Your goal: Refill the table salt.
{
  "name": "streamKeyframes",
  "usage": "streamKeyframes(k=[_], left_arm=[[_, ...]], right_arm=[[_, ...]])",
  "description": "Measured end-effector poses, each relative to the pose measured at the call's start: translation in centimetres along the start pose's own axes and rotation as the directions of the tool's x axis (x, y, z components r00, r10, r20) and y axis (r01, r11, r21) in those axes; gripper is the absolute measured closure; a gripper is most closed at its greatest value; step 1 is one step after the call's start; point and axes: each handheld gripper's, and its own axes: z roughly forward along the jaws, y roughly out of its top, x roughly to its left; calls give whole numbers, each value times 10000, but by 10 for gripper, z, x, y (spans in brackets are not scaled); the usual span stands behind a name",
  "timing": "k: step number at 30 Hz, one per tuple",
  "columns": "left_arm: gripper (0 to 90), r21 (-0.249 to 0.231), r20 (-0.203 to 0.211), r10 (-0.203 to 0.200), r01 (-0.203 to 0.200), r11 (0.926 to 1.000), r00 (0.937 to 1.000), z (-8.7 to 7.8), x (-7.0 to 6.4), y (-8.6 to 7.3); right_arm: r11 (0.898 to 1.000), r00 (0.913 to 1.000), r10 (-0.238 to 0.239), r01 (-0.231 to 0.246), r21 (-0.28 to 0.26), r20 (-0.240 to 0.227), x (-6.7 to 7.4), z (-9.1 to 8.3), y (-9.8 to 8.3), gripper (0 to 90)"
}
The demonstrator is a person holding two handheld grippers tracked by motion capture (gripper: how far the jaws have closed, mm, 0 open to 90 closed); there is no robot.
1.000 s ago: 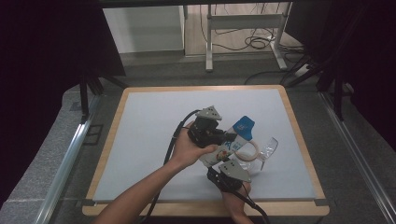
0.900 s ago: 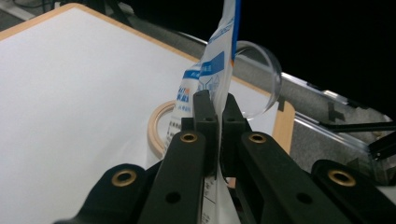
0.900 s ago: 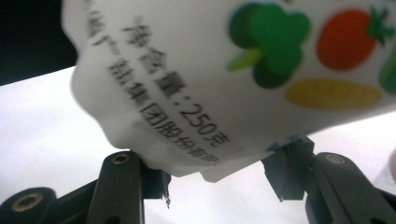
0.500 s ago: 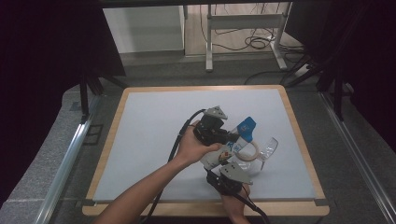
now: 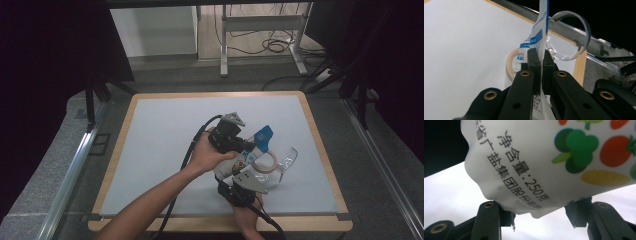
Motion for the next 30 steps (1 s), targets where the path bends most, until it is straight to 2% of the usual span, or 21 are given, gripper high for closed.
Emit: streamKeyframes(k=[7,12,15,20,30], left_arm=[[900,623,94,145,-150,9979,9999,3,2,6],[900,1013,-50,537,-529,9935,9985,5,1,10],[900,961,92,467,-474,9942,9989,6,2,11],[900,1201,87,586,-592,9910,9982,6,2,12],[900,1292,195,592,-613,9897,9981,6,6,12]], right_arm=[[10000,9999,83,-82,-27,139,2,3,-2,488],[9993,9992,367,-366,-75,187,5,7,-1,488],[9993,9988,362,-358,-108,333,5,8,-1,487],[9991,9974,422,-417,-94,584,8,10,-1,486],[9986,9959,513,-506,-123,748,11,15,-1,486]])
